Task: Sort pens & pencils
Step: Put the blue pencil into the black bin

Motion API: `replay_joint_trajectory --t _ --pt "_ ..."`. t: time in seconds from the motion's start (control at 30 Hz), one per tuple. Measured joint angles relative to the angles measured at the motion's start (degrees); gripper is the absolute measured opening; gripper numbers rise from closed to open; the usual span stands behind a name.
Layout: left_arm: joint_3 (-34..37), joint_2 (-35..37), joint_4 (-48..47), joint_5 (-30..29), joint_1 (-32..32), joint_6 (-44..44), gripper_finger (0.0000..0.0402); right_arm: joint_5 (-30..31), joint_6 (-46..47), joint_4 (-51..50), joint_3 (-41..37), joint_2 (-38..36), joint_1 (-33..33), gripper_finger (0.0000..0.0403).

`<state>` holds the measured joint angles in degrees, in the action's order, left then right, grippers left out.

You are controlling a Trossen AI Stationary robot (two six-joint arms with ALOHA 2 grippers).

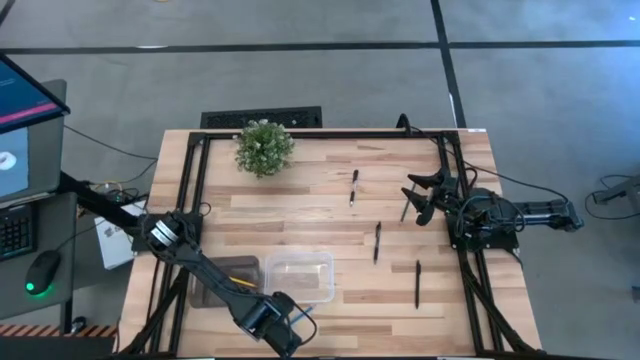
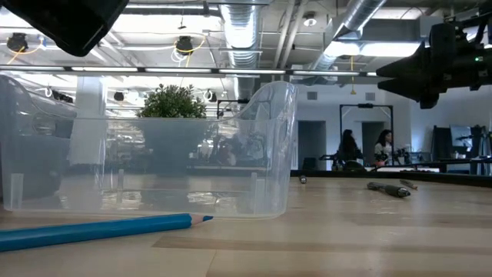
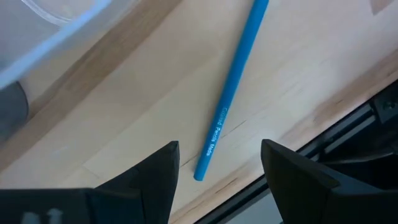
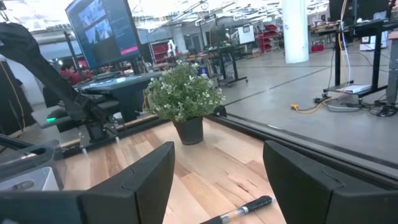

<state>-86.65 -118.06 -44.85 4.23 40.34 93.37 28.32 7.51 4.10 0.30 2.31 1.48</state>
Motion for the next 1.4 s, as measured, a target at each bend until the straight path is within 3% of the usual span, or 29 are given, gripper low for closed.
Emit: replay_joint_trajectory --t 0.97,1.4 --pt "-0.8 -0.3 -4.9 4.3 -0.5 1.4 0.0217 0.0 -0.2 0.0 0.0 0.0 0.0 0.0268" --pt "-4.4 -0.3 -6.4 -4.6 -0.7 -4.5 0.0217 0.0 -0.5 0.0 0.0 0.0 0.0 0.0268"
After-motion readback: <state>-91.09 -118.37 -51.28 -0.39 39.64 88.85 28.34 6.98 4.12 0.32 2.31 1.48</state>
